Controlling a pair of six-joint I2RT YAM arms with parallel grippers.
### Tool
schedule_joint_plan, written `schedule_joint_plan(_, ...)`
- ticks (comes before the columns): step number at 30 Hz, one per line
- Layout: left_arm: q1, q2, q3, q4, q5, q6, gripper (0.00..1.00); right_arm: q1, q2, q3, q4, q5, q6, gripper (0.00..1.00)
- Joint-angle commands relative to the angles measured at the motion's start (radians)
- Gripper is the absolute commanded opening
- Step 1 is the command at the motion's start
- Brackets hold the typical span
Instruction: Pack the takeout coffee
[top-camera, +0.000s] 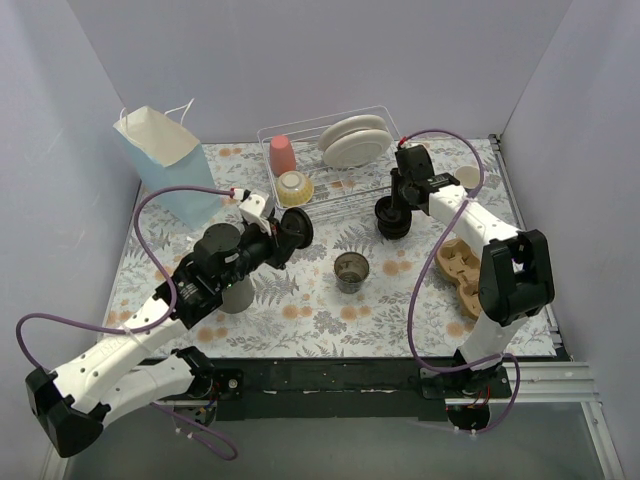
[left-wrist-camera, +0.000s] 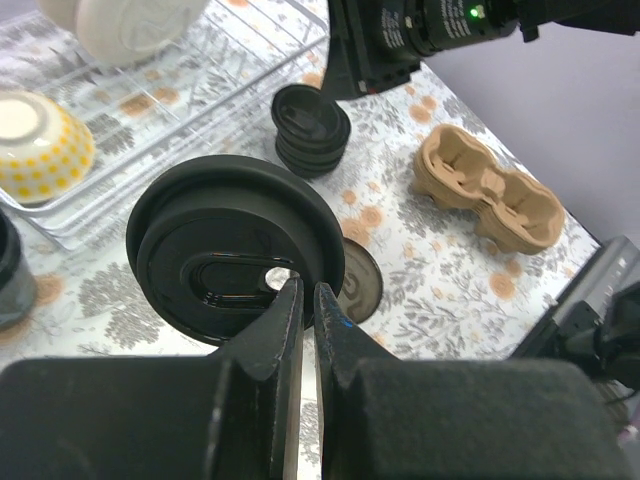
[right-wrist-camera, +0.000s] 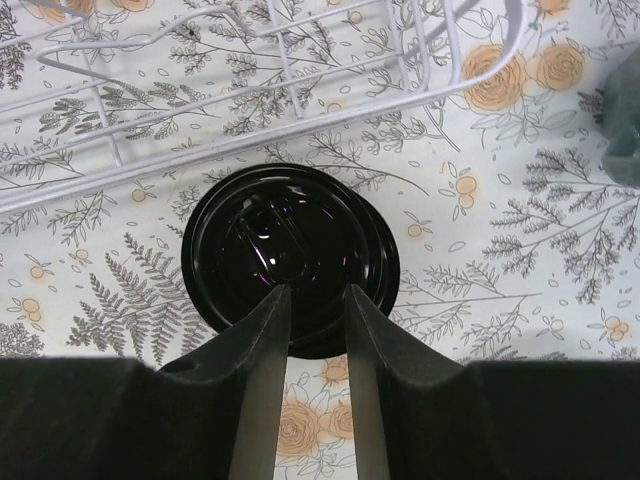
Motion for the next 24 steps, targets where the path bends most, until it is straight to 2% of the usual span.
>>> schedule_joint_plan(1,0.006,0.03,0.063,-0.049,0.08,-0.048,0.0,0.003,0.041,0.026,0.05,-0.005,-0.058,0.36)
schedule_joint_plan(7,0.008,0.04,0.055,-0.062,0.108,-0.082,0.0,0.004,0.071,-0.012,0.027,0.064,-0.08,0.36)
schedule_joint_plan(14,0.006,0.062,0.084,-0.091,0.103,-0.081,0.0,0.003,0.012,-0.073,0.04,0.115,-0.081,0.31)
schedule_joint_plan(24,0.008,0.083,0.1,-0.102,0.114,-0.085,0.0,0.012,-0.033,-0.033,-0.019,0.118,-0.08,0.28)
